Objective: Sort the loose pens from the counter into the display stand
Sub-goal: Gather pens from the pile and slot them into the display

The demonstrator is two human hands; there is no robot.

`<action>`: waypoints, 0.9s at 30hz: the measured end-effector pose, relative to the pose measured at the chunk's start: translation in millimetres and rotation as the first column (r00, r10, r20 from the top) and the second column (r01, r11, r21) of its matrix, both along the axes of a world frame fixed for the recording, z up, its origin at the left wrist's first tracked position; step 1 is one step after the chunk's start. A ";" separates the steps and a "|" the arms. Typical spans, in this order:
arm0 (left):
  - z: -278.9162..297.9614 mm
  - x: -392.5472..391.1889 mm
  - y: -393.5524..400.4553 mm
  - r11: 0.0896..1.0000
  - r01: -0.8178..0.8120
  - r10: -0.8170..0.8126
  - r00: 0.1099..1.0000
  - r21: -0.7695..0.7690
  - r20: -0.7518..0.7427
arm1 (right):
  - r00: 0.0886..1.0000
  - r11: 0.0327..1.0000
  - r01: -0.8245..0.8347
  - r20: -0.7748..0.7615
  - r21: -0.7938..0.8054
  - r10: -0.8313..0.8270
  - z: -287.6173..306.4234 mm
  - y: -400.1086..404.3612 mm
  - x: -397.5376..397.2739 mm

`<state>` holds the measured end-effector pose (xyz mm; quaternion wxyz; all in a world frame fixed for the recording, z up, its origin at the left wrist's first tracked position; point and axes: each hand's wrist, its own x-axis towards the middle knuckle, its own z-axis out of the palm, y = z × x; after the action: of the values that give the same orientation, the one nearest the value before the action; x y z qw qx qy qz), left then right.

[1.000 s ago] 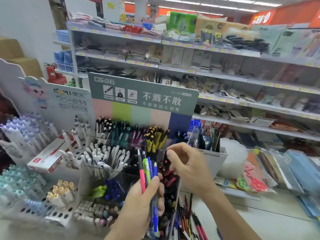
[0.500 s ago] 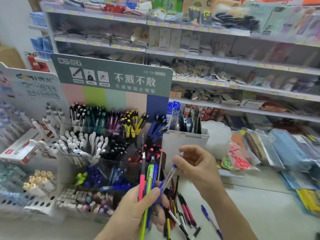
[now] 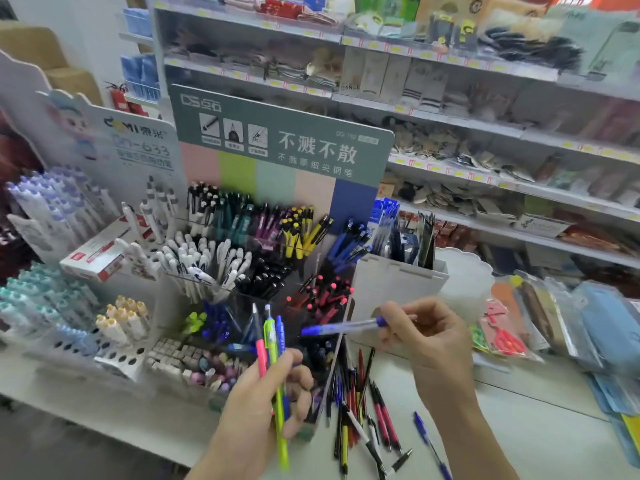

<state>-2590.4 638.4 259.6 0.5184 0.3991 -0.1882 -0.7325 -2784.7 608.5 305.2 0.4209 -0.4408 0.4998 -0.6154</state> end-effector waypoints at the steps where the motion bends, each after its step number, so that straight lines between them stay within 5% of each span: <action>1: -2.4 1.7 0.5 0.998 -0.055 0.055 0.998 -0.017 -0.003 | 1.000 1.000 0.011 0.018 -0.011 -0.011 0.6 3.0 0.2; 8: -10.4 -1.0 2.5 0.982 -0.159 0.166 0.984 -0.103 0.060 | 0.982 0.978 -0.167 -0.071 0.127 0.177 -41.7 40.1 64.7; 14: -16.6 20.8 8.9 0.981 -0.076 0.125 0.952 -0.176 0.280 | 0.819 0.916 -0.329 -0.413 0.231 0.399 -29.3 42.6 69.8; 18: -16.9 38.2 14.9 0.975 0.094 -0.061 0.985 -0.201 0.163 | 0.883 0.935 -0.312 -0.311 0.168 0.351 -15.5 21.9 70.7; 21: -16.8 52.0 19.3 0.931 0.294 -0.288 0.956 -0.217 0.056 | 0.793 0.847 -0.463 -0.305 0.263 0.528 -19.4 7.4 75.7; 27: -24.9 86.9 13.9 0.917 0.335 -0.324 0.942 -0.218 0.085 | 0.752 0.766 -0.547 -0.206 0.337 0.627 -27.3 -5.1 93.8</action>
<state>-2503.6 652.3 234.7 0.4257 0.3164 -0.3482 -0.7730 -2690.9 603.3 277.8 0.5643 -0.6079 0.4684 -0.3044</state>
